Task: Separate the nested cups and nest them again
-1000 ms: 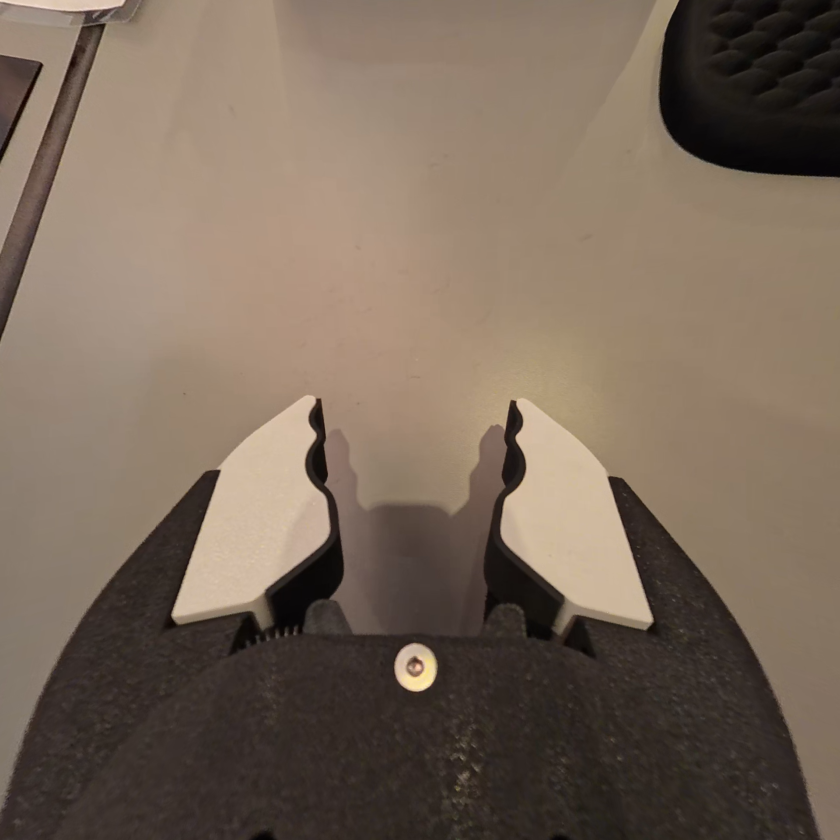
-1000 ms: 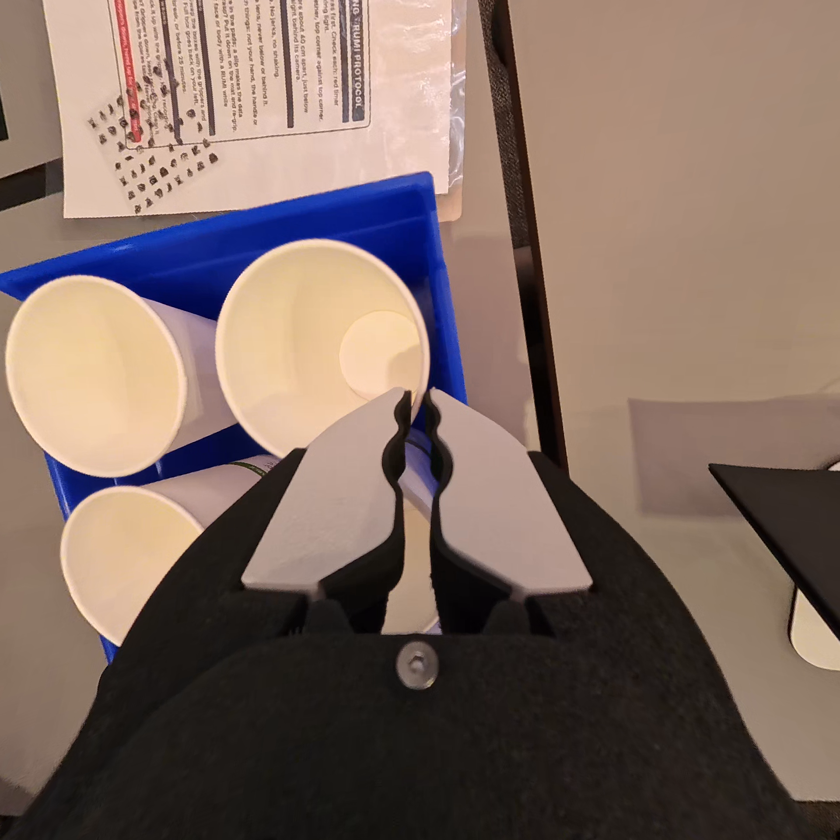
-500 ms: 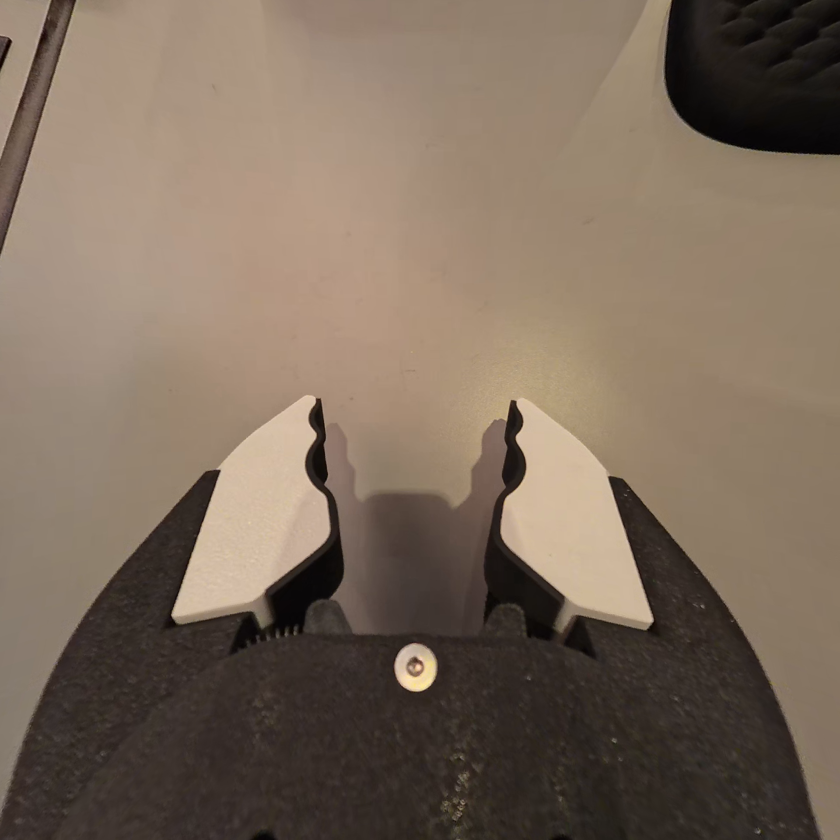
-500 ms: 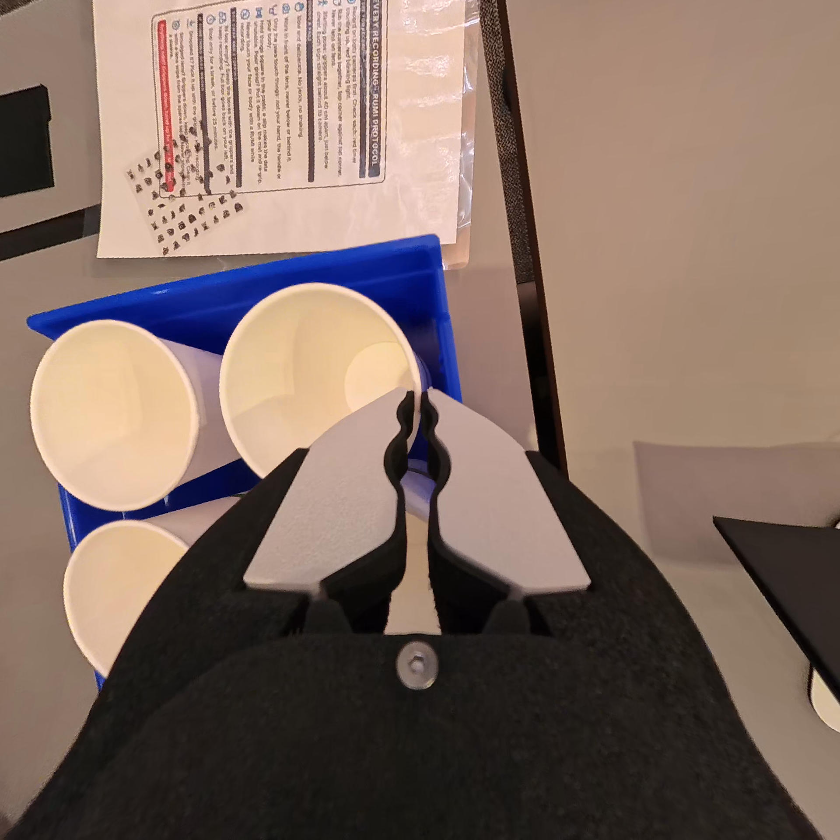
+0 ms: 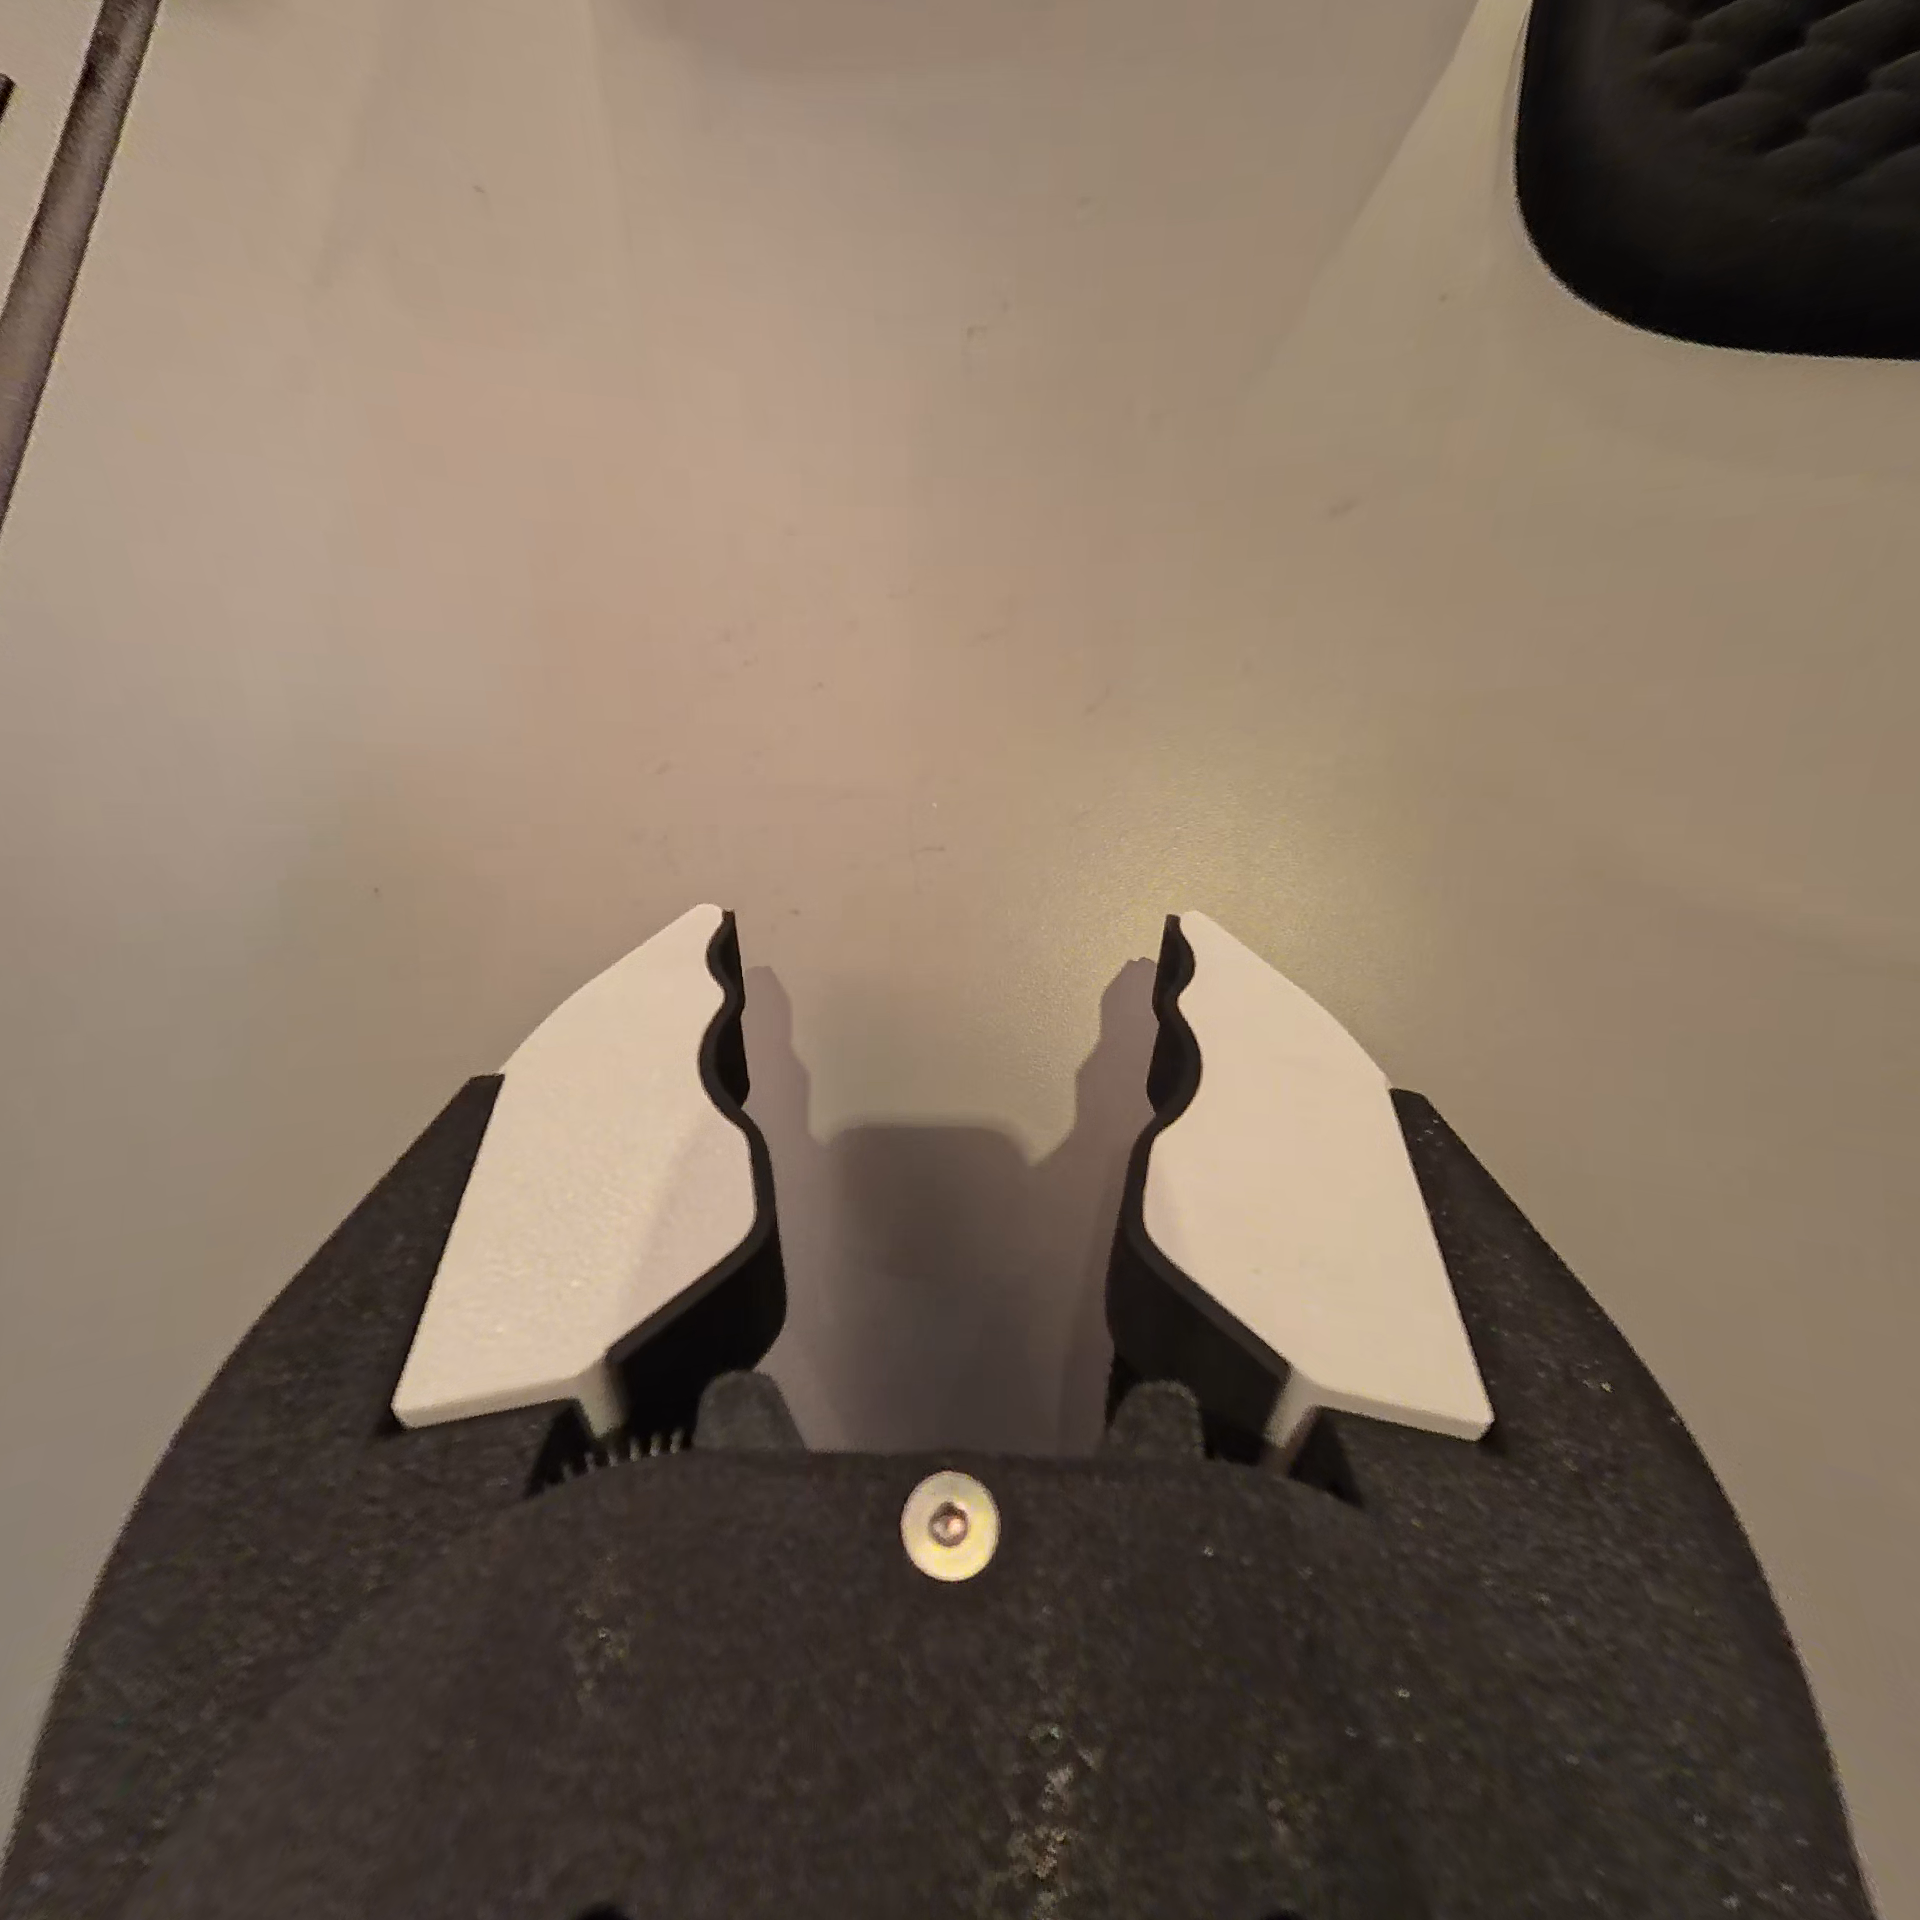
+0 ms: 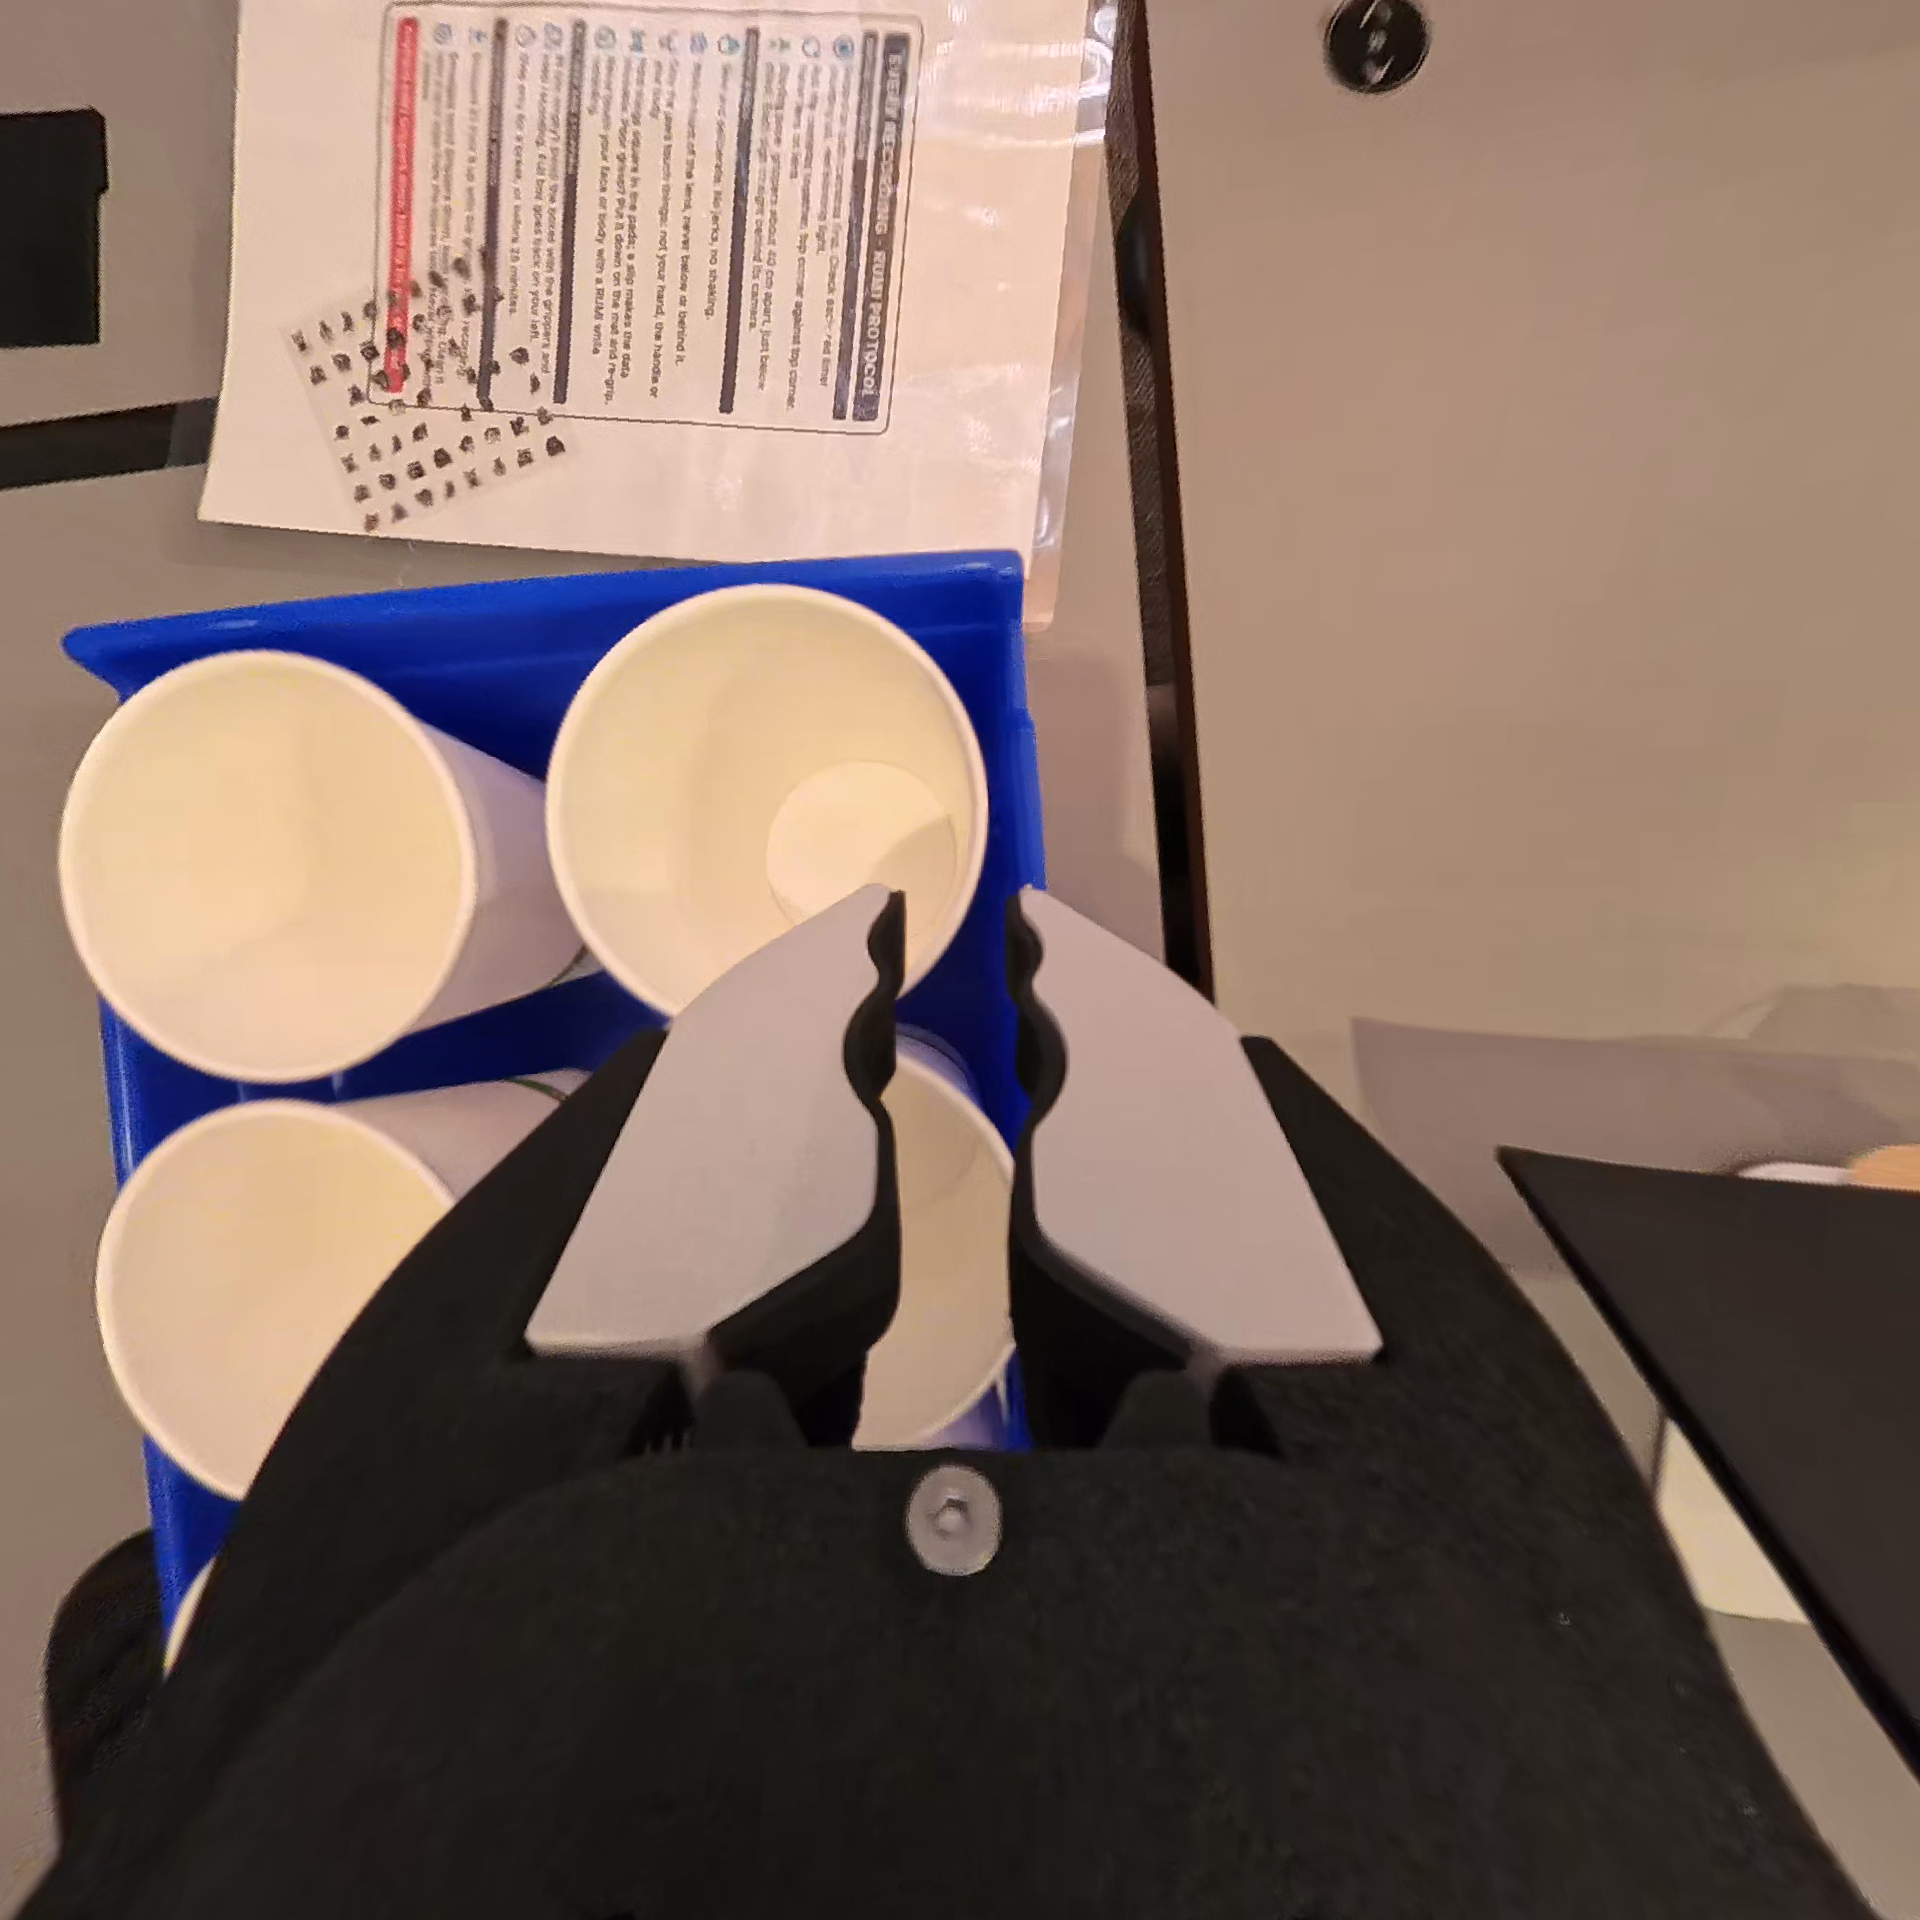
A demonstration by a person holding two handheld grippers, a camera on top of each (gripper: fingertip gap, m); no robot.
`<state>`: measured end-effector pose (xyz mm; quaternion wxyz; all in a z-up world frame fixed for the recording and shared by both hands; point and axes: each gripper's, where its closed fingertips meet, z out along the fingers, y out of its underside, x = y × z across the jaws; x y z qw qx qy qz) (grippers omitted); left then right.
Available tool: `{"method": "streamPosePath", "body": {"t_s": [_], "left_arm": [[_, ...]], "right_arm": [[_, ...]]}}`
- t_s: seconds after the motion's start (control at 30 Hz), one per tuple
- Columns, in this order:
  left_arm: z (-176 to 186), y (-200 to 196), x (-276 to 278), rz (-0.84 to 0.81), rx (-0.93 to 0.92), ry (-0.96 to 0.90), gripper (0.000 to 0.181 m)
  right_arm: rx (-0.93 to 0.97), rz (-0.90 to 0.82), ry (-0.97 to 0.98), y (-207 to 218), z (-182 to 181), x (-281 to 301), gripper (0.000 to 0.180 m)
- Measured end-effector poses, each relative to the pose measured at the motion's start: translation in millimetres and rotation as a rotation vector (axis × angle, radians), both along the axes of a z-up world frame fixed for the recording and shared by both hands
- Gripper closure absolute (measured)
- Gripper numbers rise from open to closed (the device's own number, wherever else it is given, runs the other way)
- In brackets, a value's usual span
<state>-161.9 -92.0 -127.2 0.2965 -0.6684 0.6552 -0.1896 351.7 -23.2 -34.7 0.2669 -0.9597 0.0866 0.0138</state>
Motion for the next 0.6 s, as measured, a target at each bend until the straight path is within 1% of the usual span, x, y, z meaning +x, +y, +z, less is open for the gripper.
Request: {"method": "streamPosePath", "body": {"t_s": [0.1, 0.17, 0.23, 0.3, 0.43, 0.5, 0.6], "left_arm": [[1, -1, 0, -0.001, -0.001, -0.002, 0.105], [2, -1, 1, -0.004, 0.001, -0.004, 0.105], [3, -2, 1, -0.005, 0.002, -0.008, 0.105], [5, -2, 1, -0.005, 0.005, -0.011, 0.106], [8, -6, 3, -0.012, 0.008, -0.019, 0.107], [10, -8, 5, -0.018, 0.013, -0.022, 0.107], [12, -12, 7, -0.027, 0.020, -0.024, 0.107]], "right_arm": [[0.044, 0.074, -0.012, -16, 20, -9, 0.161], [0.029, 0.143, -0.006, -37, 25, -20, 0.160], [0.008, 0.183, -0.042, -63, 26, -26, 0.160], [0.015, 0.161, -0.077, -90, 28, -25, 0.160], [0.060, 0.064, 0.053, -142, 24, -32, 0.161], [0.020, 0.007, 0.074, -166, 14, -26, 0.162], [0.003, -0.036, 0.157, -183, 1, -28, 0.162]]}}
